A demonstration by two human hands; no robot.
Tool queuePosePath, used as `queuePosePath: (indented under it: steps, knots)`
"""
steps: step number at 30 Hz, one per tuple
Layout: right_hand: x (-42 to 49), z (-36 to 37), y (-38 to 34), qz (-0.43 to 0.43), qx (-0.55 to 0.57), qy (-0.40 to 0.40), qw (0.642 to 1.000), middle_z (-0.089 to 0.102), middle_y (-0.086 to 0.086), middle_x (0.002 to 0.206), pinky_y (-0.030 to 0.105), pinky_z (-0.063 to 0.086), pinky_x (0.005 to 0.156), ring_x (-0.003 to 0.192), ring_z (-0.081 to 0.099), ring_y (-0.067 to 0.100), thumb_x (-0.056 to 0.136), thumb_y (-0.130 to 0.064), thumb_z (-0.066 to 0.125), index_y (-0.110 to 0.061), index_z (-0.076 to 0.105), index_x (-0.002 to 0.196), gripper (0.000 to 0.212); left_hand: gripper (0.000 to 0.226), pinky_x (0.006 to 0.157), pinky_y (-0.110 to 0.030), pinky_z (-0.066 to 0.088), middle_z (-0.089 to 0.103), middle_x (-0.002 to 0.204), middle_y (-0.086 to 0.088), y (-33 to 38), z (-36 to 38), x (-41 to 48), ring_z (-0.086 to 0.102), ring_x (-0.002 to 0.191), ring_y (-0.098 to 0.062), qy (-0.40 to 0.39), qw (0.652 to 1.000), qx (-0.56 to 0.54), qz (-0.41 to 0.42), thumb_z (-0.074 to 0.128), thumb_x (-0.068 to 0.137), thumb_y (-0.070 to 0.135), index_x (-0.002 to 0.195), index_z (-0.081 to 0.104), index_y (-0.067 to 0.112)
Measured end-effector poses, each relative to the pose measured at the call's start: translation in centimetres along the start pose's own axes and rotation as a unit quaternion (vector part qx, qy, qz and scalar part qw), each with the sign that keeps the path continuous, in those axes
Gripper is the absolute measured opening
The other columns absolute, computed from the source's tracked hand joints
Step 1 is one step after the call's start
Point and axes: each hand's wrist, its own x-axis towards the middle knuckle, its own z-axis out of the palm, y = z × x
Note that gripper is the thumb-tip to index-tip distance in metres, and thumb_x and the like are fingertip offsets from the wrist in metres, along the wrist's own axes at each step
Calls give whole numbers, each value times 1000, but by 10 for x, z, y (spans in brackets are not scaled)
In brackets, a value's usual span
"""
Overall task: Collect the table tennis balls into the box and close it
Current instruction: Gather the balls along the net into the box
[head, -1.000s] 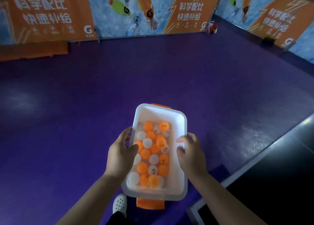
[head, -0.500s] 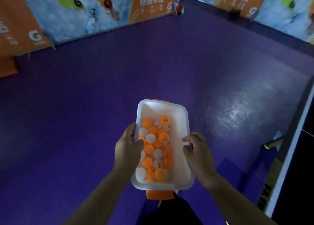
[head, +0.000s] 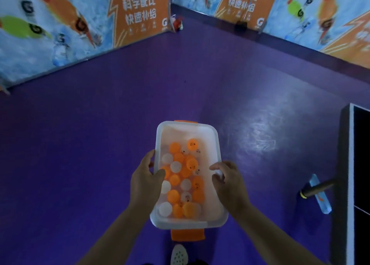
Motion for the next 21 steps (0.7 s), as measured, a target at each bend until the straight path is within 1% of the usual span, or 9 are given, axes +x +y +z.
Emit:
queuePosePath:
  steps: [3,5,9,11,14,16,18,20,21]
  knots:
    - [48,-10,14,26,-10,3,1000,46,-9,108,9,39,63,83,53,6,88,-7,54,-23,62,102,23,50,54,-17,42,59,99,10,20,30,44,58,76,-4,-18,1000,9,-2,59,86,13,131,47,30]
    - [77,-15,27,37,-2,14,999,47,-8,107,10,41,64,86,54,8,87,-5,55,-23,62,100,23,50,54,-17,42,59,98,11,33,50,75,58,75,-4,-35,999,13,3,60,85,13,130,47,29]
    - [139,-23,53,70,9,47,996,47,-7,104,8,39,62,79,51,-1,86,-4,56,-21,63,103,25,48,58,-20,47,62,102,10,56,95,142,60,80,-5,-74,997,16,27,60,85,16,128,49,32]
    - [173,-27,64,80,16,65,995,47,-6,104,8,41,62,80,50,-5,86,-4,56,-23,62,108,28,48,59,-19,46,62,102,10,70,117,178,59,81,-3,-91,995,14,36,61,85,15,128,49,31]
    - [234,-36,78,87,18,82,993,46,-8,103,7,41,61,81,50,-6,87,-5,56,-23,60,115,34,48,56,-17,43,61,104,8,95,151,240,58,79,-2,-113,993,8,43,62,85,14,128,49,30]
    - [281,-45,86,93,10,95,991,45,-8,101,6,40,59,79,49,-6,87,-5,57,-23,60,117,35,49,59,-20,45,61,103,8,116,175,284,59,81,-4,-127,990,6,57,63,83,14,128,50,29]
    - [323,-56,94,115,10,111,987,45,-7,99,6,40,58,78,50,-4,87,-5,56,-22,60,116,35,48,65,-25,49,62,103,8,139,200,325,61,86,-10,-141,987,8,74,64,83,15,128,51,29]
    - [360,-68,107,137,15,140,981,46,-6,99,6,40,58,77,52,3,86,-3,57,-21,61,114,34,46,68,-30,52,63,105,6,164,231,363,62,89,-14,-163,982,12,93,63,84,16,127,52,30]
    - [376,-74,115,148,14,156,977,47,-5,98,6,40,58,77,52,5,85,-2,57,-20,62,113,34,46,67,-30,52,63,104,7,176,247,379,62,89,-14,-180,978,14,101,63,84,17,126,51,31]
